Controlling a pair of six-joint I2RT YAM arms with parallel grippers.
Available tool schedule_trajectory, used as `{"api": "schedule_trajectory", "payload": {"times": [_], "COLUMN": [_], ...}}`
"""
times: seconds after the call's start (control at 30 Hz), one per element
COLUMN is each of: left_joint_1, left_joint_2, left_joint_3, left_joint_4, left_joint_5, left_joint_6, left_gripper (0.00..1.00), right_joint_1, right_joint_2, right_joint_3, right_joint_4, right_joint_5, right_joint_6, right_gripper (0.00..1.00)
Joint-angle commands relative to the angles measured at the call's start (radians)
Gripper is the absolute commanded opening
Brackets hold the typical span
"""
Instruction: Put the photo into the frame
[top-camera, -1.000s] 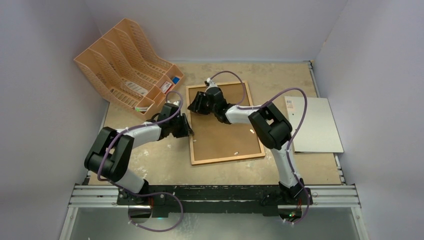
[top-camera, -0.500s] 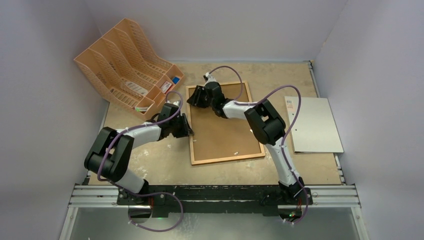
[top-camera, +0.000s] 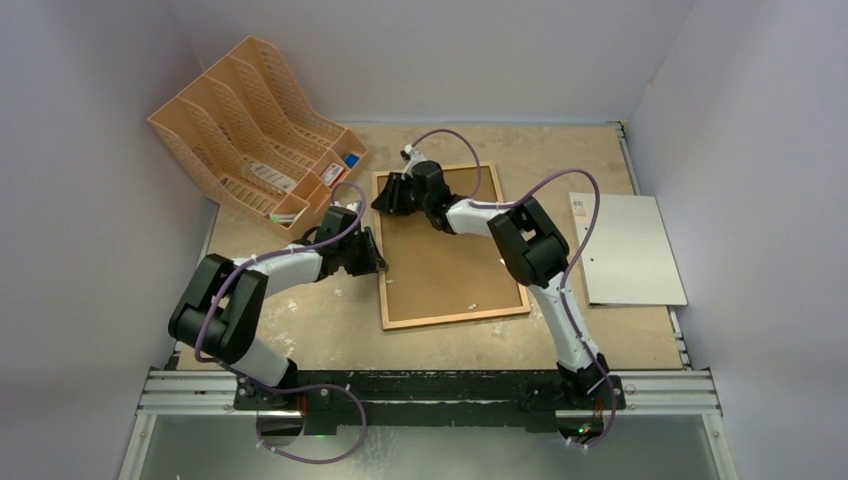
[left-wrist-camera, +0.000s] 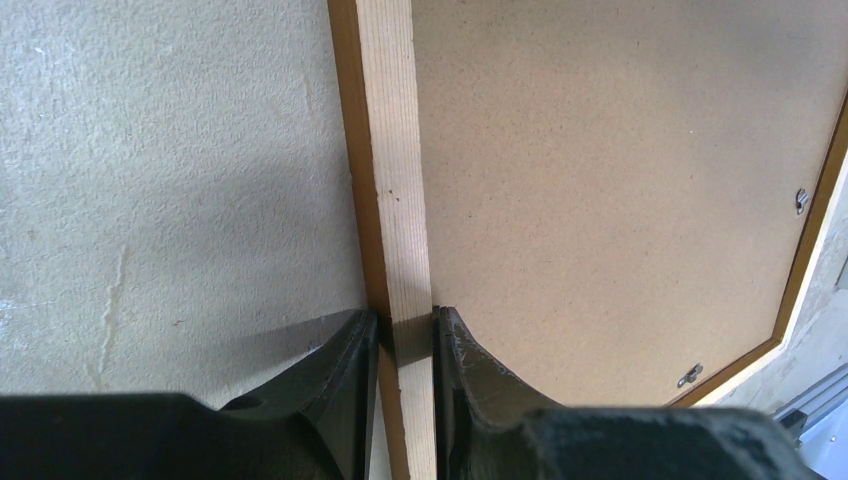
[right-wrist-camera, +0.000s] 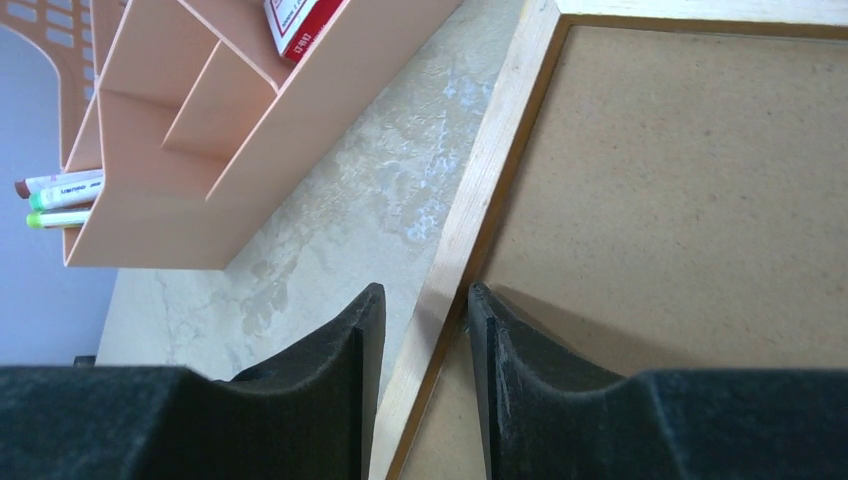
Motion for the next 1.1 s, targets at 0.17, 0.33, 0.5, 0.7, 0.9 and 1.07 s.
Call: {"api": "schedule_trajectory", "payload": {"times": [0.17,0.33,0.5,0.7,0.9,1.07], "left_joint_1": [-0.008,-0.008,-0.008,-0.008,-0.008,-0.008], "left_joint_2": [0.046,0.042,0.038,0.036,0.038,0.035], "left_joint_3": [0.002,0.004,0.003,0.004,0.003,0.006], "left_joint_4": [-0.064,-0.071,-0.077,-0.095,-0.095,-0.096], "left_joint_5": [0.025,0.022,0.018,0.007,0.006,0.007], "left_joint_6": [0.021,0.024,0.025,0.02,0.021,0.023], "left_gripper": [0.03,0.03,0.03,0.04,0.04,0.04], "right_joint_1": [0.012,0.006,-0.014,-0.044,-0.049,-0.049], "right_joint_2": [0.069,0.04,-0.012,-0.01,0.044,0.067], "right_joint_3": [-0.006,-0.007,-0.005,0.014,0.039,0.027], "right_joint_4": [-0.112,-0.119,-0.117,-0.124,-0.125,-0.132], "right_joint_5": [-0.087,-0.067,-0.007,0.015,-0.051,-0.131], "right_joint_6": [-0.062,-0.071,-0.071,-0.065,-0.093,-0.147], "right_gripper": [0.4,0.4,0.41,0.43,0.43,0.42]}}
